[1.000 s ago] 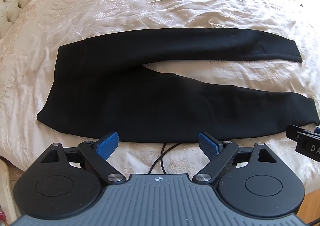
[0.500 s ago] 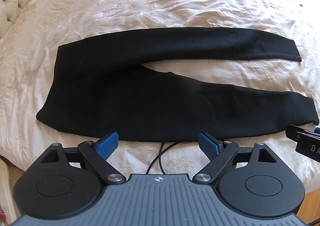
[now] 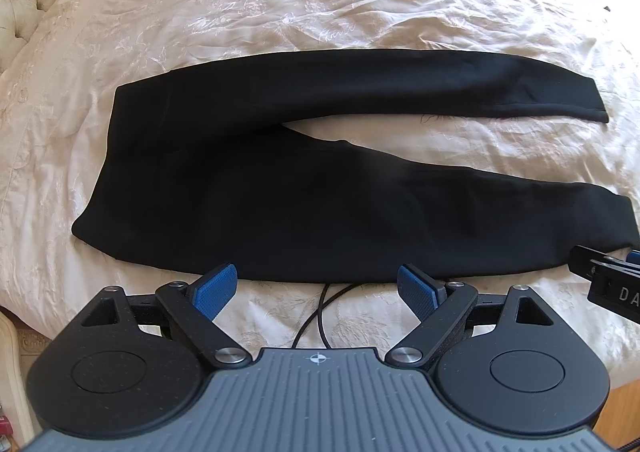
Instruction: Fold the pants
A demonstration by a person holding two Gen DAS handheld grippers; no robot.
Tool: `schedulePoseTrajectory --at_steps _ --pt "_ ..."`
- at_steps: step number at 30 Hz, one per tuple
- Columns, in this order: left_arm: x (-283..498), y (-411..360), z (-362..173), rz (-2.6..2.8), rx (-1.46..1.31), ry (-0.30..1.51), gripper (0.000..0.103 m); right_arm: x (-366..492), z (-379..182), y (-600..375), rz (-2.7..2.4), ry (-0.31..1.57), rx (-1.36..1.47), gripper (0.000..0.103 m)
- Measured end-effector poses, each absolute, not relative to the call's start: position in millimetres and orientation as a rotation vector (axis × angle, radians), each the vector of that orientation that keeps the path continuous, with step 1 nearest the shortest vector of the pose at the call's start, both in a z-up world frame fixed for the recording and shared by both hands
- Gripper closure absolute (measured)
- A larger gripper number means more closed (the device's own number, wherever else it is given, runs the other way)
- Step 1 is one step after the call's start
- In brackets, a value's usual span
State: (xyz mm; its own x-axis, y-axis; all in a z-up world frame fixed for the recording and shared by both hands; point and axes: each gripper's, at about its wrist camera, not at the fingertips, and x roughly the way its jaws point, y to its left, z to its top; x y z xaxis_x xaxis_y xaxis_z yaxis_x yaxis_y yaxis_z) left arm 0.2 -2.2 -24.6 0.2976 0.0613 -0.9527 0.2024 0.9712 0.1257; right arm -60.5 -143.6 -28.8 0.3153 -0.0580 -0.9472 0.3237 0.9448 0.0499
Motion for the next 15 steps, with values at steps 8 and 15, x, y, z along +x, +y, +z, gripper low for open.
schedulePoseTrajectory --at_steps 8,15 --pt "8 -5 -30 -0.078 0.228 1.299 0.015 -48 -37 -148 -0.23 1.255 0.252 0.026" --pt "14 -13 -35 -0.053 0.224 1.33 0.015 -37 -45 -154 -0.201 1.277 0.253 0.026"
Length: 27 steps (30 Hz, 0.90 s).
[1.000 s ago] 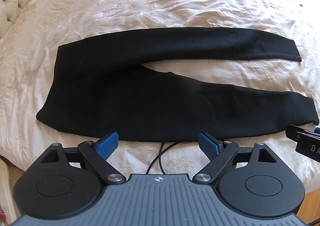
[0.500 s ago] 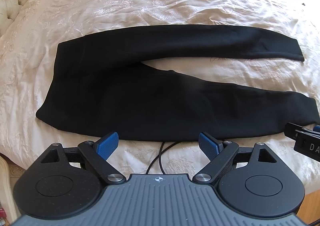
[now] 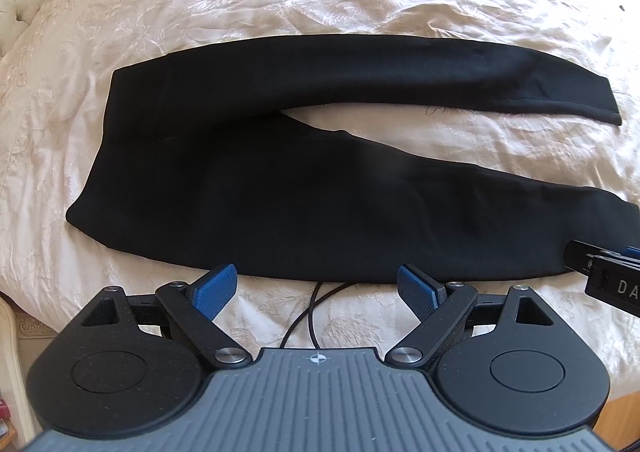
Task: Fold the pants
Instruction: 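Grasp the hem of one trouser leg with the right gripper while the left gripper grasps the other hem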
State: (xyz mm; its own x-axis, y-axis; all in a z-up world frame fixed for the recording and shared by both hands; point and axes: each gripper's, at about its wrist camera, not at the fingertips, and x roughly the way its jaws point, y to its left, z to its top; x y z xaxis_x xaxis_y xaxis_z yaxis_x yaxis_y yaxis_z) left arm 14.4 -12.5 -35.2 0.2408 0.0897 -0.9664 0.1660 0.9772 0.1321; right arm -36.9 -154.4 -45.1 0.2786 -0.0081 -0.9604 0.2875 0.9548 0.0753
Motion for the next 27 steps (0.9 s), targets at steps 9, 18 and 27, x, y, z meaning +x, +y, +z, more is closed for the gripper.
schedulePoseTrajectory --at_steps 9,18,27 --pt "23 -24 -46 -0.039 0.19 1.355 0.017 -24 -57 -175 -0.152 1.273 0.248 0.027" --pt "0 -2 -80 -0.022 0.277 1.283 0.044 -45 -92 -226 -0.205 1.216 0.209 0.029" --pt "-22 14 -125 -0.104 0.524 1.268 0.055 -87 -136 -281 -0.34 1.279 0.335 0.031"
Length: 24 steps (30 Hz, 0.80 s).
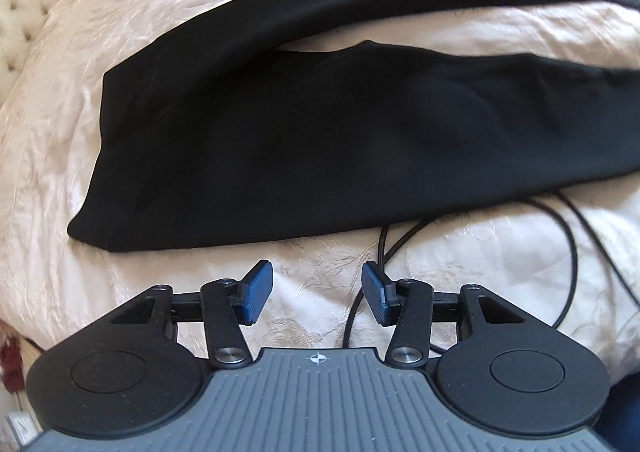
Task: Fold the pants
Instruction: 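Grasp the hem of one trouser leg with the right gripper while the left gripper grasps the other hem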
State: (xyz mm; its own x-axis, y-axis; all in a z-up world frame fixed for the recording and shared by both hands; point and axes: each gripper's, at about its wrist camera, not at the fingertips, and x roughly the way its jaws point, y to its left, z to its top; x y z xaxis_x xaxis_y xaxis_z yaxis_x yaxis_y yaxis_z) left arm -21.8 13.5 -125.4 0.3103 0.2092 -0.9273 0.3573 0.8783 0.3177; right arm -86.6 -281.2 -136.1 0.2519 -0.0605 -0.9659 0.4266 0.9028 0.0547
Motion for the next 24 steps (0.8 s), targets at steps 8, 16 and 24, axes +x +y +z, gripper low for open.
schedulePoseTrajectory --at_steps 8,16,24 --pt "-22 21 -157 -0.294 0.732 1.206 0.054 -104 -155 -301 -0.459 1.252 0.691 0.031" --pt "-14 36 -170 -0.478 0.742 1.154 0.054 -92 -163 -272 -0.527 1.189 0.828 0.029" --pt "-12 54 -171 -0.497 0.795 1.022 0.089 -80 -165 -247 -0.576 1.116 0.906 0.099"
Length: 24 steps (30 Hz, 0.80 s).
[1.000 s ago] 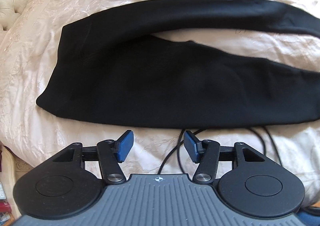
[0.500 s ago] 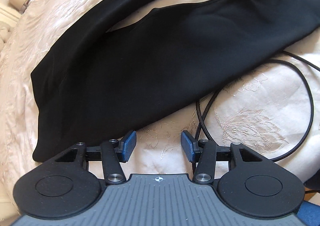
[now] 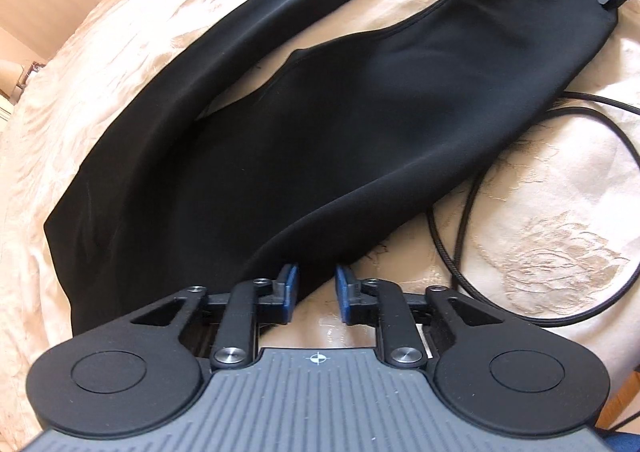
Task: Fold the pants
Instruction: 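Grasp the hem of one trouser leg with the right gripper while the left gripper grasps the other hem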
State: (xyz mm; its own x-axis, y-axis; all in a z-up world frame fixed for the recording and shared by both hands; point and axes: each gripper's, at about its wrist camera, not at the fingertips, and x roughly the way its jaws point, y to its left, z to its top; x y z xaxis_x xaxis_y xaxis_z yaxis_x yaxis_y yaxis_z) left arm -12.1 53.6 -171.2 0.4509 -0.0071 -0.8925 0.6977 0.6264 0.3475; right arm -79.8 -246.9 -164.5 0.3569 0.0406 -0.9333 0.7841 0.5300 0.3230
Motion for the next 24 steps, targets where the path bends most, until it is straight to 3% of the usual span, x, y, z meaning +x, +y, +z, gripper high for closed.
schedulePoseTrajectory --at_steps 3,16,19,21,23,24 --pt "-1 77 -164 -0.504 0.711 1.025 0.1 -80 -159 -244 -0.607 1.086 0.908 0.099" --pt "20 112 -123 -0.435 0.547 0.977 0.102 -68 -127 -249 -0.595 1.03 0.889 0.099" --pt "20 109 -118 -0.482 0.599 0.935 0.097 -59 -119 -252 -0.579 1.014 0.883 0.099" --pt "9 105 -121 -0.541 0.64 0.93 0.076 -53 -115 -252 -0.569 1.011 0.867 0.099" --pt "-7 105 -126 -0.597 0.672 0.932 0.063 -48 -115 -251 -0.555 1.018 0.846 0.099" --pt "-17 102 -129 -0.626 0.69 0.934 0.063 -47 -115 -252 -0.555 1.023 0.84 0.099"
